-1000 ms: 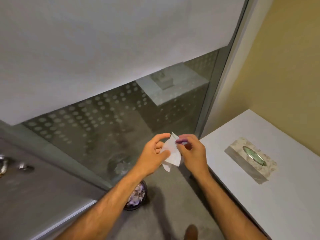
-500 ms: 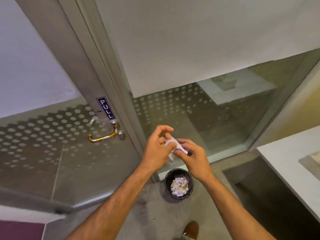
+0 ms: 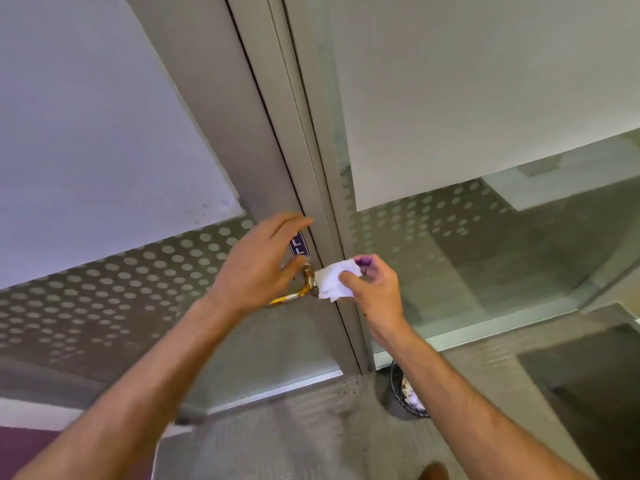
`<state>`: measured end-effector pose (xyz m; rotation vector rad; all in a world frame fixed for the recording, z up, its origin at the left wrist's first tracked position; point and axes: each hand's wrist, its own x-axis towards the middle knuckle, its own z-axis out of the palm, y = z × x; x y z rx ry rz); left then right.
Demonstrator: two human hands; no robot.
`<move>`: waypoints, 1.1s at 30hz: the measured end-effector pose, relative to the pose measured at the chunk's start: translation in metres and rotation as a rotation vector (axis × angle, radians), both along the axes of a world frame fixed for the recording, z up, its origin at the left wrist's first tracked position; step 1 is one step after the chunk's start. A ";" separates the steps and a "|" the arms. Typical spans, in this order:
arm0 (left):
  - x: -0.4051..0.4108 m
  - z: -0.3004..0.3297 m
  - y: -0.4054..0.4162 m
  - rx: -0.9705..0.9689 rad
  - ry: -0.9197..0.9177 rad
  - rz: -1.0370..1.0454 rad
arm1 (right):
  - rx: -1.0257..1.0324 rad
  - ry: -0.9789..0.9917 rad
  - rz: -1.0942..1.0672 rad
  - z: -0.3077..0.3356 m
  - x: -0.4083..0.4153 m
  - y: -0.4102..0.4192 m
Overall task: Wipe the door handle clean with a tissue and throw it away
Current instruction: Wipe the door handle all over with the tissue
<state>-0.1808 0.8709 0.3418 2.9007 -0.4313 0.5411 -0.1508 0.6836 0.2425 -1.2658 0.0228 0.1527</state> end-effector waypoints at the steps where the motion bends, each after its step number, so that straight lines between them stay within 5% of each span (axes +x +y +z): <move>1: 0.009 0.008 0.018 0.163 -0.053 -0.033 | -0.012 0.002 -0.023 -0.001 0.004 0.012; 6: 0.053 0.002 0.090 0.690 -0.156 -0.258 | -0.044 -0.010 -0.145 -0.016 0.017 0.078; 14: 0.083 -0.012 0.131 1.006 -0.396 -0.377 | -0.336 -0.156 -0.636 -0.025 0.031 0.153; 19: 0.090 -0.020 0.133 1.097 -0.484 -0.392 | -0.362 -0.132 -0.800 -0.025 0.041 0.191; 25: 0.089 -0.022 0.131 1.145 -0.527 -0.407 | -0.556 -0.380 -0.724 -0.028 0.024 0.215; 30: 0.090 -0.020 0.131 1.111 -0.529 -0.418 | -0.445 -0.106 -0.749 -0.030 0.029 0.206; 33: 0.089 -0.019 0.130 1.112 -0.524 -0.425 | -0.435 -0.155 -0.790 -0.010 0.030 0.211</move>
